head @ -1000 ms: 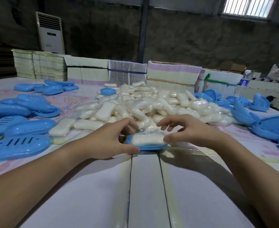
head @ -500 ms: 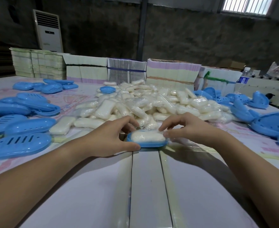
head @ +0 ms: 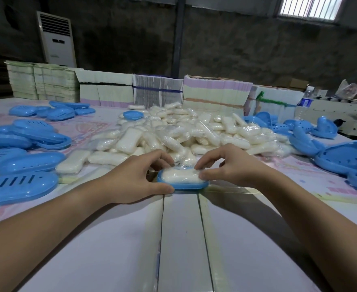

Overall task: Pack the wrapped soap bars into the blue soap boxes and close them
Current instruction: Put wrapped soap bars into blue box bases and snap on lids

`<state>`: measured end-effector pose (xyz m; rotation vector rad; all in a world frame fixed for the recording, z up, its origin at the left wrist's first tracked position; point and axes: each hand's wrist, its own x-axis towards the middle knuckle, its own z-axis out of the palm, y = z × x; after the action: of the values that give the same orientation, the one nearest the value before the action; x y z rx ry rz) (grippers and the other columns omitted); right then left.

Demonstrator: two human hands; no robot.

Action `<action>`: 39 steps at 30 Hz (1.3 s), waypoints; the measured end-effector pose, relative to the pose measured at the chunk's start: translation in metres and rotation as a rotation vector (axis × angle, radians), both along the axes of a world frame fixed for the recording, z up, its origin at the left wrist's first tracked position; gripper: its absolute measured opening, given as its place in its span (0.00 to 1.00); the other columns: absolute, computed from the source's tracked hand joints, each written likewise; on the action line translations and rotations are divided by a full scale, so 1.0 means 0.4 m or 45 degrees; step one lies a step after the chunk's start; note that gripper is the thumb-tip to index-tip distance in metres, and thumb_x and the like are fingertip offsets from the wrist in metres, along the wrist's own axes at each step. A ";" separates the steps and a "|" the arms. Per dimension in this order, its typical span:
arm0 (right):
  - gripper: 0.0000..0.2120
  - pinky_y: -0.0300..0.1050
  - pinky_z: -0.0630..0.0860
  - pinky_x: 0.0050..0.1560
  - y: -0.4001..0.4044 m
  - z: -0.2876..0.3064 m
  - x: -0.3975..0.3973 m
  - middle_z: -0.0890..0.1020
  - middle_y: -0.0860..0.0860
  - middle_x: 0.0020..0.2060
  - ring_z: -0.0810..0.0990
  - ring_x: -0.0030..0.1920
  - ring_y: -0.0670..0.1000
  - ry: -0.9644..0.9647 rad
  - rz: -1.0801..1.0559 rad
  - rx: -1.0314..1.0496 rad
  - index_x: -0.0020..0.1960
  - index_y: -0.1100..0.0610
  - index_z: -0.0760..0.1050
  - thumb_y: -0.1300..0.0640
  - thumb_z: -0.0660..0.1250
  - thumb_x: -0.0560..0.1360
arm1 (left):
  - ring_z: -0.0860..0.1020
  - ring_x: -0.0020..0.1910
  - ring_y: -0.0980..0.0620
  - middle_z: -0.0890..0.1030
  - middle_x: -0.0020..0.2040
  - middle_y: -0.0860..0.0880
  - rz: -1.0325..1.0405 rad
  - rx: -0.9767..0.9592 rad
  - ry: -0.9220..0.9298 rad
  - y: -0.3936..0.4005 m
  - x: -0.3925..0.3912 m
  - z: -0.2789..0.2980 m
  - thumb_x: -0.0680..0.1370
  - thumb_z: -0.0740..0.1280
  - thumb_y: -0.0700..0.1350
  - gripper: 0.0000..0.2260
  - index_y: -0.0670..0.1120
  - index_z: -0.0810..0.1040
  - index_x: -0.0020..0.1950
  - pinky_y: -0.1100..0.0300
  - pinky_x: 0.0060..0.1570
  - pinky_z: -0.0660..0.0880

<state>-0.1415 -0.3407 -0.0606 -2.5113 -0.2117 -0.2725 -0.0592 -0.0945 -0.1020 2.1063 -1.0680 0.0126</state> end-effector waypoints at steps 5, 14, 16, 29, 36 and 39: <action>0.08 0.26 0.73 0.46 0.004 0.003 -0.009 0.85 0.46 0.46 0.79 0.49 0.42 0.051 0.021 0.032 0.50 0.52 0.85 0.58 0.75 0.71 | 0.78 0.53 0.62 0.81 0.52 0.63 0.023 -0.005 0.011 -0.001 0.002 -0.004 0.69 0.80 0.51 0.21 0.61 0.75 0.57 0.64 0.53 0.75; 0.10 0.43 0.74 0.50 -0.148 0.055 -0.009 0.82 0.43 0.46 0.78 0.49 0.46 -0.277 -0.417 -0.123 0.55 0.49 0.82 0.55 0.71 0.74 | 0.79 0.54 0.64 0.81 0.53 0.66 -0.047 -0.047 -0.067 -0.002 0.015 -0.021 0.69 0.79 0.53 0.19 0.64 0.76 0.56 0.65 0.55 0.75; 0.14 0.48 0.72 0.54 -0.242 0.044 -0.024 0.81 0.47 0.51 0.75 0.55 0.52 -0.521 -0.765 -0.291 0.59 0.50 0.79 0.57 0.69 0.74 | 0.80 0.53 0.64 0.82 0.54 0.65 -0.066 -0.060 -0.107 -0.004 0.027 -0.032 0.67 0.78 0.59 0.21 0.65 0.76 0.57 0.66 0.55 0.74; 0.17 0.58 0.66 0.59 -0.505 -0.086 -0.068 0.70 0.58 0.64 0.64 0.65 0.62 0.172 -1.512 -0.600 0.63 0.55 0.71 0.54 0.59 0.75 | 0.83 0.54 0.59 0.83 0.57 0.60 -0.037 -0.065 -0.135 -0.003 0.105 -0.113 0.63 0.73 0.72 0.36 0.57 0.76 0.67 0.61 0.41 0.80; 0.15 0.57 0.66 0.62 -0.528 -0.085 -0.072 0.72 0.59 0.63 0.64 0.67 0.63 0.145 -1.603 -0.604 0.62 0.56 0.73 0.56 0.60 0.76 | 0.82 0.56 0.56 0.83 0.58 0.58 -0.021 -0.013 -0.130 -0.007 0.147 -0.142 0.64 0.75 0.67 0.35 0.55 0.76 0.68 0.59 0.43 0.81; 0.11 0.55 0.72 0.56 -0.530 -0.082 -0.082 0.77 0.58 0.58 0.68 0.62 0.61 0.020 -1.532 -0.555 0.58 0.56 0.76 0.59 0.62 0.77 | 0.82 0.57 0.57 0.82 0.59 0.59 -0.019 0.007 -0.115 -0.002 0.151 -0.145 0.65 0.74 0.67 0.35 0.55 0.75 0.69 0.60 0.42 0.80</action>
<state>-0.1744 -0.5527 -0.0933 -2.7334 1.4168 -0.7172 0.0014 -0.0951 -0.1602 2.1197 -1.1380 0.0983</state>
